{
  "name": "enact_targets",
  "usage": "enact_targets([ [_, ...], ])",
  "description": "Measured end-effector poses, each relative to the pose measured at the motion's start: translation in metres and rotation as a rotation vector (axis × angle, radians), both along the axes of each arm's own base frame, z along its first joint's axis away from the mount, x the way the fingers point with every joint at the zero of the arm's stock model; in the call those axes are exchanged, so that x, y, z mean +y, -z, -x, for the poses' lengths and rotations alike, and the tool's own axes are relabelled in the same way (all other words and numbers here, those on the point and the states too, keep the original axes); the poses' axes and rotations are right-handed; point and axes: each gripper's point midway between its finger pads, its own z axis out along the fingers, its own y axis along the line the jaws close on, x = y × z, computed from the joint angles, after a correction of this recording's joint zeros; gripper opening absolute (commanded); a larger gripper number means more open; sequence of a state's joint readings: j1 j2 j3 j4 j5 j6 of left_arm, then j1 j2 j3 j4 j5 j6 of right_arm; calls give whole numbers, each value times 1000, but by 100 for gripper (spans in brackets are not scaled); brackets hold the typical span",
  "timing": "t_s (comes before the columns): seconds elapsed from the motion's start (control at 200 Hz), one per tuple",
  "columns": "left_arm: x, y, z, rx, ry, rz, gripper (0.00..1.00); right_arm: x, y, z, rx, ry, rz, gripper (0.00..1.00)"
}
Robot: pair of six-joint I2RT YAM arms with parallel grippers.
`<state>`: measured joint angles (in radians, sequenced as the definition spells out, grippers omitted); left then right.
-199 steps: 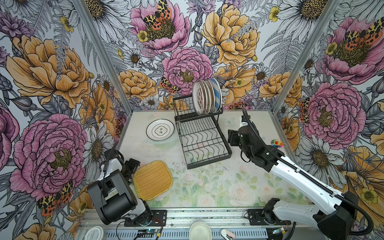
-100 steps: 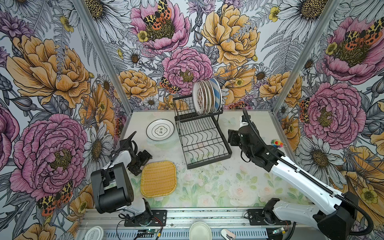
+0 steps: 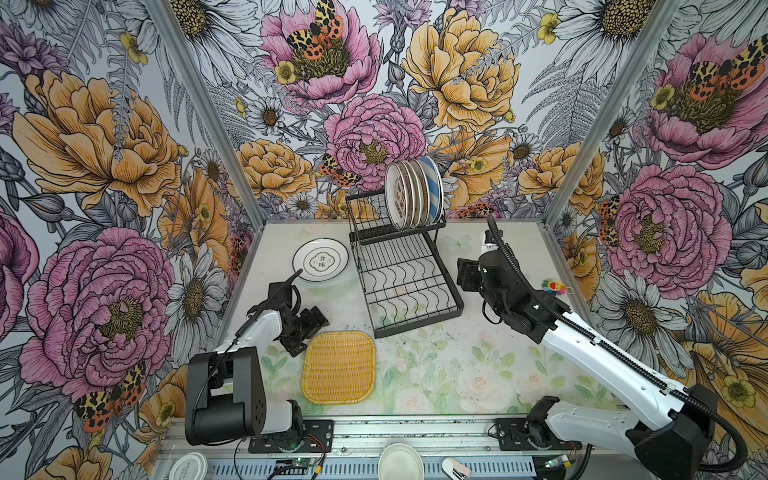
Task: Load the plates into the dish rack
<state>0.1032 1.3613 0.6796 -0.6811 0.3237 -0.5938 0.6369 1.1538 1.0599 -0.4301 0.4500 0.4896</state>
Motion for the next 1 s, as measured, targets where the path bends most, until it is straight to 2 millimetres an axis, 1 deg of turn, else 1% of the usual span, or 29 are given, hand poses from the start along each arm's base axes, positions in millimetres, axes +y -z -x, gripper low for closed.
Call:
enact_targets([
  [0.1, -6, -1, 7, 16, -2, 7, 94, -1, 0, 1, 0, 0, 0, 69],
  [0.265, -15, -3, 10, 23, 2, 14, 94, -1, 2, 2, 4, -1, -2, 69],
  [0.44, -27, 1, 18, 44, 21, 23, 93, 0, 6, 2, 12, -1, -7, 69],
  [0.58, -28, -1, 27, 49, 7, 27, 94, 3, 13, 5, 32, -17, -16, 69],
  [0.716, -23, -13, 34, 25, -5, -13, 99, 12, 21, 9, 69, -63, -49, 69],
  [0.826, -23, -20, 43, 15, 2, -69, 99, 27, 36, 13, 131, -123, -88, 70],
  [1.001, -28, -12, 57, 67, 55, -164, 99, 49, 74, 29, 264, -219, -125, 71],
])
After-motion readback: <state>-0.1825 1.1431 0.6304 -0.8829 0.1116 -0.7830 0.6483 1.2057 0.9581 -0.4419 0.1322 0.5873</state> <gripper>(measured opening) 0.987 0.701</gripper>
